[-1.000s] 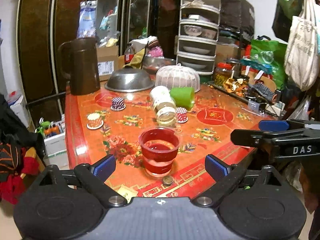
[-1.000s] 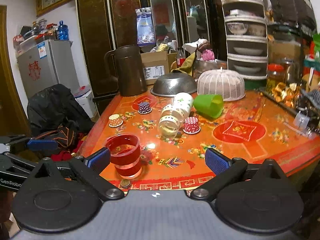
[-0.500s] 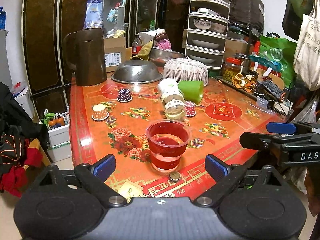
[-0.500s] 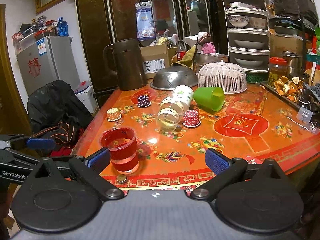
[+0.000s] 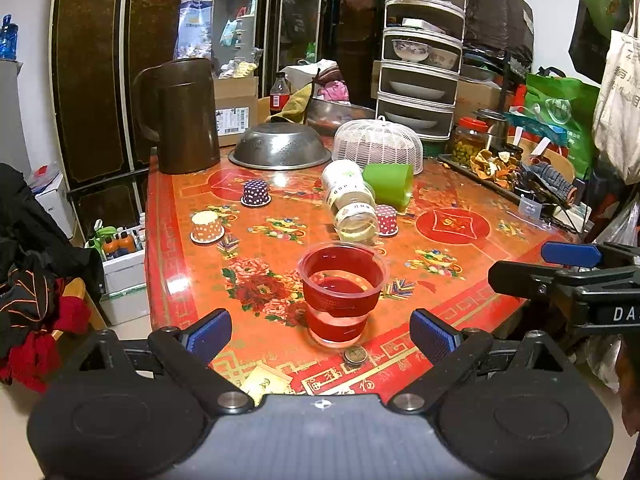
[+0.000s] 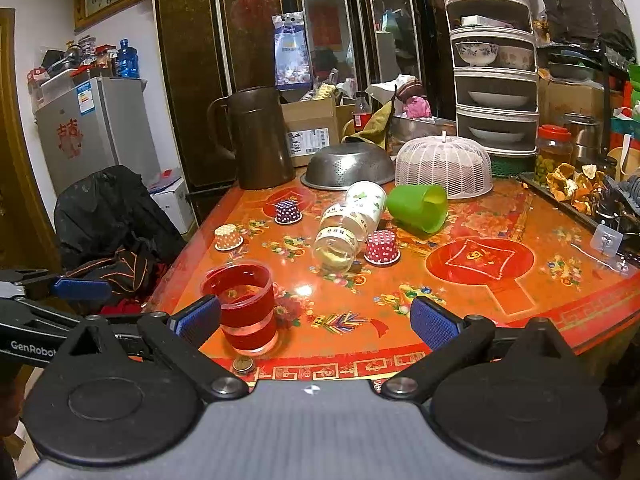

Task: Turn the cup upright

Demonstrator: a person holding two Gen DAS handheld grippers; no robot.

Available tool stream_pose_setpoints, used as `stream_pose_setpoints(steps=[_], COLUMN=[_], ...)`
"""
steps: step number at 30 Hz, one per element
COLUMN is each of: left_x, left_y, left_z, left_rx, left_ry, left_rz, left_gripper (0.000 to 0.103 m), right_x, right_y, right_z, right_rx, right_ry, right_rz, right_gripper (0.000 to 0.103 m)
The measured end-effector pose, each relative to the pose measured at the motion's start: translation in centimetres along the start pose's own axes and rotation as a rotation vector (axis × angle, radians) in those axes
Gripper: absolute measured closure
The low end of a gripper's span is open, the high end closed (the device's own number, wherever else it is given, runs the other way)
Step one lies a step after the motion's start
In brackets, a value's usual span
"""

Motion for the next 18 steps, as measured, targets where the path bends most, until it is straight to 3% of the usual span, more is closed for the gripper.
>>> stream_pose_setpoints(steps=[18], left_x=[-0.14], left_y=[0.26], left_z=[0.14], left_rx=[0.009], left_ry=[-0.005], left_rz=[-0.013], left_gripper=[0.006], right_x=[-0.15], right_y=[0.3], right_z=[-0.81], right_rx=[0.013], right_ry=[-0.054], right_rz=[-0.007], right_gripper=[0.001])
Point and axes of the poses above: each gripper's, at about its wrist camera, not at the fingertips, and x roughly against the way its jaws point, z to its right, y to its underside, the point moved 10 cm from there along -x, roughly the way its jaws point, and after that the axes turned 4 degrees about -x, right-handed, at the moved point
